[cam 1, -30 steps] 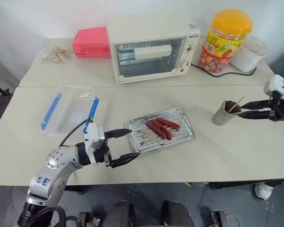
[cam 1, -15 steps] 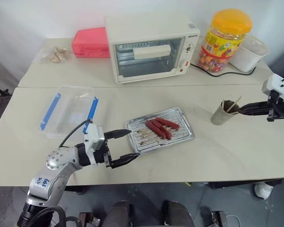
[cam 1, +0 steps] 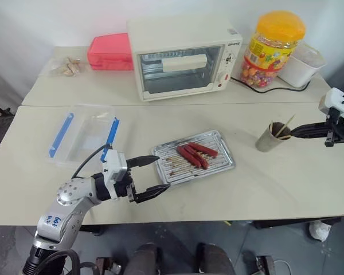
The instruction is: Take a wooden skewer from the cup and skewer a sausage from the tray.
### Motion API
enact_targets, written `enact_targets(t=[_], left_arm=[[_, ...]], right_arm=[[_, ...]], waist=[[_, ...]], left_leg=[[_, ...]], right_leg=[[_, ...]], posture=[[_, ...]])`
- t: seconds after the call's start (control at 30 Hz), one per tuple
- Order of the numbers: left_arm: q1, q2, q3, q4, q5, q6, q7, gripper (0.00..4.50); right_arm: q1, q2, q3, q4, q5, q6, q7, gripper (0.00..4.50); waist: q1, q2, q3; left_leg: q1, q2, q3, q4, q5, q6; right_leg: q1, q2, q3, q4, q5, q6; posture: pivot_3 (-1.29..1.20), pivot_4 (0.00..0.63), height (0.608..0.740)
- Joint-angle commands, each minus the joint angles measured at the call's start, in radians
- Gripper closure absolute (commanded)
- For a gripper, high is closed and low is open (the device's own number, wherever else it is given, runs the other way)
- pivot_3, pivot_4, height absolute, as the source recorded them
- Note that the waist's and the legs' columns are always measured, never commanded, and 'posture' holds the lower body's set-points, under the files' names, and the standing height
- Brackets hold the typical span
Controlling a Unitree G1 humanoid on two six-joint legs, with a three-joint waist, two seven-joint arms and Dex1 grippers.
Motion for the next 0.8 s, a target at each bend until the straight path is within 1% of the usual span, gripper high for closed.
enact_targets(t=[0.03, 0.2, 0.33, 0.47, 0.57, 0.6, 0.7, 0.73, 0.8], left_arm=[[-0.006, -0.01, -0.005, -0.021, 0.003, -0.023, 0.0, 0.0], [-0.023, -0.034, -0.019, 0.019, 0.023, -0.05, -0.008, 0.0], [-0.048, -0.065, -0.041, 0.059, 0.04, -0.079, -0.013, 0.0], [-0.06, -0.084, -0.059, 0.101, 0.052, -0.107, -0.036, 0.0], [-0.059, -0.081, -0.063, 0.12, 0.058, -0.12, -0.055, 0.0], [-0.063, -0.08, -0.058, 0.128, 0.054, -0.12, -0.061, 0.0], [-0.072, -0.06, -0.037, 0.146, 0.013, -0.082, -0.095, 0.0], [-0.072, -0.057, -0.033, 0.147, 0.003, -0.071, -0.102, 0.0], [-0.072, -0.033, -0.02, 0.149, -0.008, -0.056, -0.124, 0.0]], right_arm=[[-0.06, -0.026, -0.02, 0.003, 0.01, 0.019, 0.05, 4.49], [-0.148, -0.056, 0.001, -0.017, 0.018, 0.096, 0.084, 4.49], [-0.185, -0.106, 0.052, -0.073, 0.072, 0.166, 0.084, 4.49], [-0.162, -0.234, 0.106, -0.224, 0.221, 0.309, 0.084, 4.49], [-0.137, -0.287, 0.112, -0.28, 0.292, 0.366, 0.084, 4.49], [-0.127, -0.31, 0.103, -0.304, 0.325, 0.394, 0.084, 4.49], [-0.049, -0.431, 0.061, -0.421, 0.499, 0.518, 0.084, 4.49], [-0.029, -0.452, 0.051, -0.442, 0.531, 0.539, 0.084, 4.49], [-0.025, -0.455, -0.002, -0.483, 0.631, 0.655, 0.084, 4.49]], waist=[[-0.001, 0.001, 0.001], [-0.001, 0.004, 0.002], [0.003, 0.005, 0.003], [0.006, 0.007, 0.004], [0.004, 0.007, 0.004], [0.004, 0.007, 0.004], [0.007, 0.009, 0.006], [0.007, 0.01, 0.006], [0.005, 0.01, 0.006]], left_leg=[[0.0, 0.0, 0.0, 0.0, 0.0, 0.0], [0.0, 0.0, 0.0, 0.0, 0.0, 0.0], [0.0, 0.0, 0.0, 0.0, 0.0, 0.0], [-0.001, 0.0, 0.0, 0.001, 0.0, 0.0], [-0.003, 0.0, 0.0, 0.0, 0.0, 0.0], [-0.003, 0.0, 0.0, 0.0, 0.0, 0.0], [-0.003, 0.0, 0.001, 0.001, 0.0, 0.0], [-0.004, 0.0, 0.001, 0.001, 0.0, 0.0], [-0.004, 0.0, 0.001, 0.001, 0.0, 0.0]], right_leg=[[0.0, 0.0, 0.0, 0.0, 0.0, 0.0], [0.0, 0.0, 0.0, 0.0, 0.0, 0.0], [0.0, 0.0, 0.0, 0.0, 0.0, 0.0], [-0.001, 0.0, 0.0, 0.0, 0.0, 0.0], [-0.004, 0.0, 0.0, 0.001, 0.0, 0.0], [-0.004, 0.0, 0.0, 0.001, 0.0, 0.0], [-0.004, 0.0, 0.0, 0.001, 0.0, 0.0], [-0.005, -0.001, 0.0, 0.002, 0.0, 0.0], [-0.006, -0.001, 0.001, 0.002, 0.0, 0.0]], posture=[[0.0, 0.15, 0.74], [0.0, 0.15, 0.74], [0.0, 0.15, 0.74], [0.0, 0.15, 0.74], [0.0, 0.15, 0.74], [0.0, 0.15, 0.74], [0.0, 0.15, 0.74], [0.0, 0.15, 0.74], [0.0, 0.15, 0.74]])
